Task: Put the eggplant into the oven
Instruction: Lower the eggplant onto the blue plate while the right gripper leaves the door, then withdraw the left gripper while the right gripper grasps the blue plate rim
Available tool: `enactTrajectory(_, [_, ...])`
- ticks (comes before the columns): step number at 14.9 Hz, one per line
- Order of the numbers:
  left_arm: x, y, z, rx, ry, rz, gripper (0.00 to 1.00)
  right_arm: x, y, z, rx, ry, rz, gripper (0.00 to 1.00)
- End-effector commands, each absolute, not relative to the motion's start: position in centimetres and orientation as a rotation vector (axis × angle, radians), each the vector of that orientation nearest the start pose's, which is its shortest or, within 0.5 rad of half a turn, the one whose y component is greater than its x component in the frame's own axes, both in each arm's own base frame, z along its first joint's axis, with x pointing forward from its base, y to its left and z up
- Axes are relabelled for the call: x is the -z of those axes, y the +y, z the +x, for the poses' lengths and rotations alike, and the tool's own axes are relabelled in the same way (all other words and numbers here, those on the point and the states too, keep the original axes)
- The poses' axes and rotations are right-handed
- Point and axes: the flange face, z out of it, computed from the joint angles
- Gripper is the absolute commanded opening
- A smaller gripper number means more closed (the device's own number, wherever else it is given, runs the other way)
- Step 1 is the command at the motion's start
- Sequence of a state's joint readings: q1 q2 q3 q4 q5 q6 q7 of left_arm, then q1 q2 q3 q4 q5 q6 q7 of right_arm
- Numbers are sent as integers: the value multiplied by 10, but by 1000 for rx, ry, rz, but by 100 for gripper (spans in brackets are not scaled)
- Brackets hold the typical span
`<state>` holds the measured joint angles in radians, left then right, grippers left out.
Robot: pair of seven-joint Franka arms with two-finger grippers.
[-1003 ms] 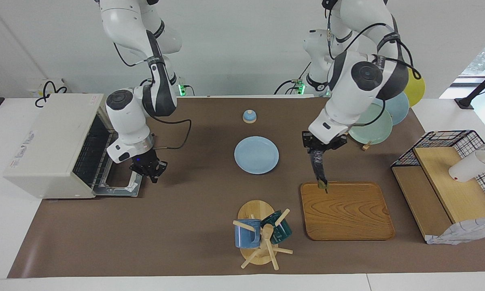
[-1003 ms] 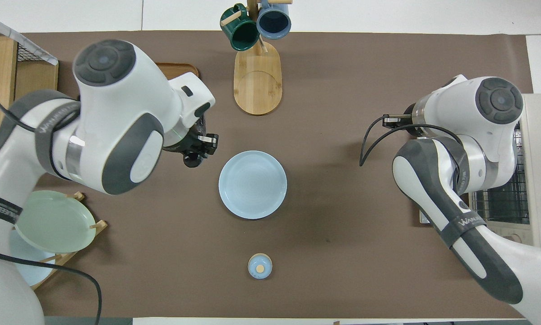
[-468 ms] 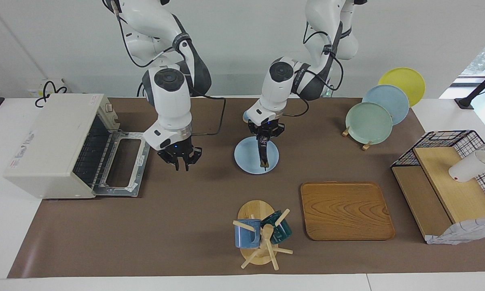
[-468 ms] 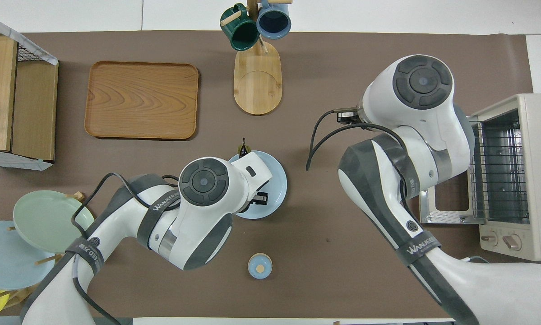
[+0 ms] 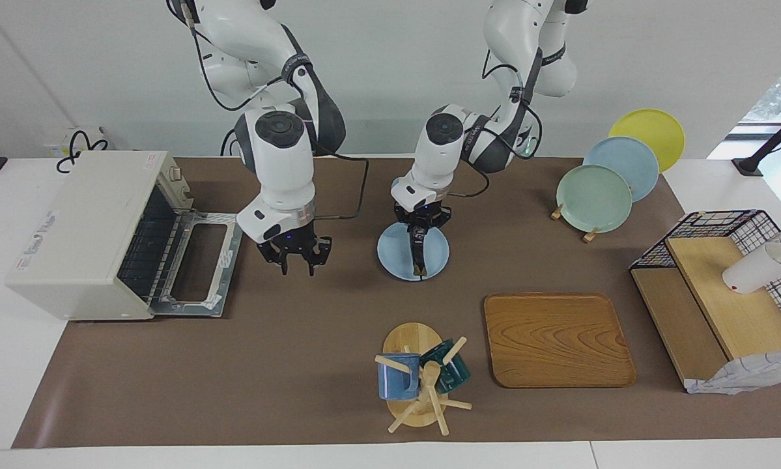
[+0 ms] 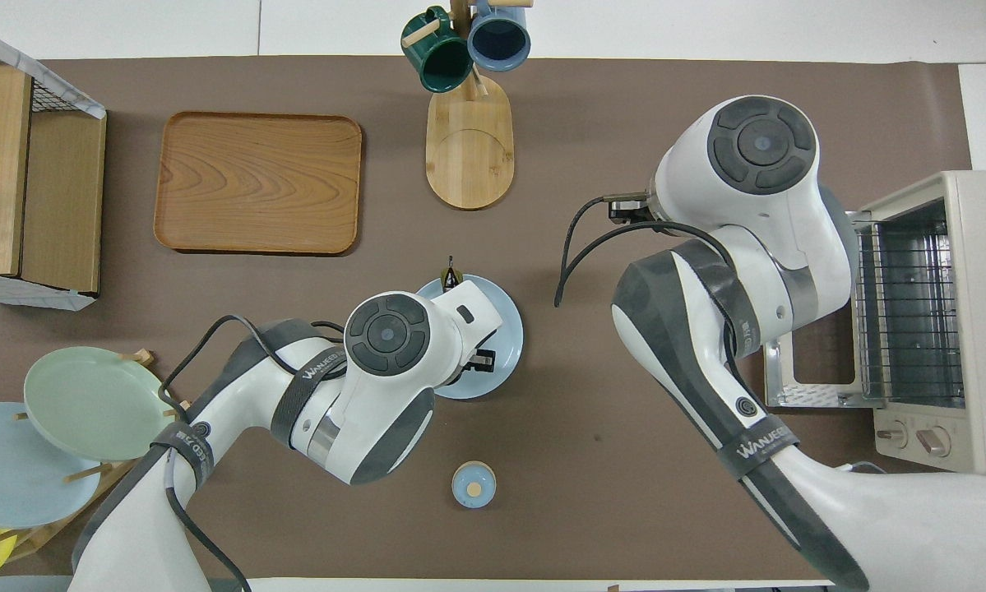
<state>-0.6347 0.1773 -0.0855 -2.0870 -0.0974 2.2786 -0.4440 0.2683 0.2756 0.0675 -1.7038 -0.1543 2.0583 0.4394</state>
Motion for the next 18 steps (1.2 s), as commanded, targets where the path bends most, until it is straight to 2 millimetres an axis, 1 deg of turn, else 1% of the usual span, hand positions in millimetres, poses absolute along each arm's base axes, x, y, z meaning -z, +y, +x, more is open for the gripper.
enactTrajectory(1, [-352, -373, 434, -60, 346, -3213, 100, -440, 204, 618, 178, 80, -3231, 56])
enactTrajectory(2, [-364, -362, 442, -71, 334, -3211, 100, -440, 204, 618, 178, 90, -3231, 56])
enactTrajectory(4, [-402, -335, 468, -94, 328, -3209, 100, -441, 211, 615, 182, 100, -3228, 56])
enactTrajectory(5, [-420, -320, 483, -111, 329, -3207, 100, -443, 221, 612, 181, 83, -3218, 56])
enactTrajectory(6, [-438, -306, 496, -120, 331, -3208, 100, -445, 226, 610, 186, 96, -3210, 56])
enactTrajectory(7, [-452, -288, 510, -121, 323, -3211, 100, -446, 238, 608, 209, 121, -3197, 56])
enactTrajectory(9, [-468, -252, 532, -103, 310, -3221, 100, -448, 267, 601, 244, 155, -3175, 56])
enactTrajectory(10, [-476, -233, 539, -75, 321, -3226, 100, -446, 285, 601, 245, 153, -3168, 56])
enactTrajectory(11, [-483, -212, 546, -49, 335, -3229, 100, -446, 308, 602, 248, 153, -3162, 56])
enactTrajectory(12, [-488, -188, 555, -35, 325, -3232, 100, -441, 341, 602, 245, 143, -3158, 56])
enactTrajectory(13, [-496, -170, 559, -29, 321, -3232, 100, -428, 377, 601, 226, 165, -3166, 56])
enactTrajectory(14, [-503, -157, 561, -24, 327, -3229, 100, -420, 406, 607, 238, 232, -3156, 56])
enactTrajectory(15, [-509, -143, 563, -10, 316, -3227, 100, -416, 427, 607, 261, 252, -3145, 56])
enactTrajectory(16, [-516, -128, 565, 0, 292, -3226, 100, -413, 450, 598, 283, 221, -3136, 56])
enactTrajectory(17, [-523, -118, 563, 6, 291, -3226, 100, -411, 469, 585, 292, 206, -3127, 56])
enactTrajectory(18, [-530, -107, 562, 18, 291, -3224, 100, -412, 483, 575, 307, 229, -3104, 57])
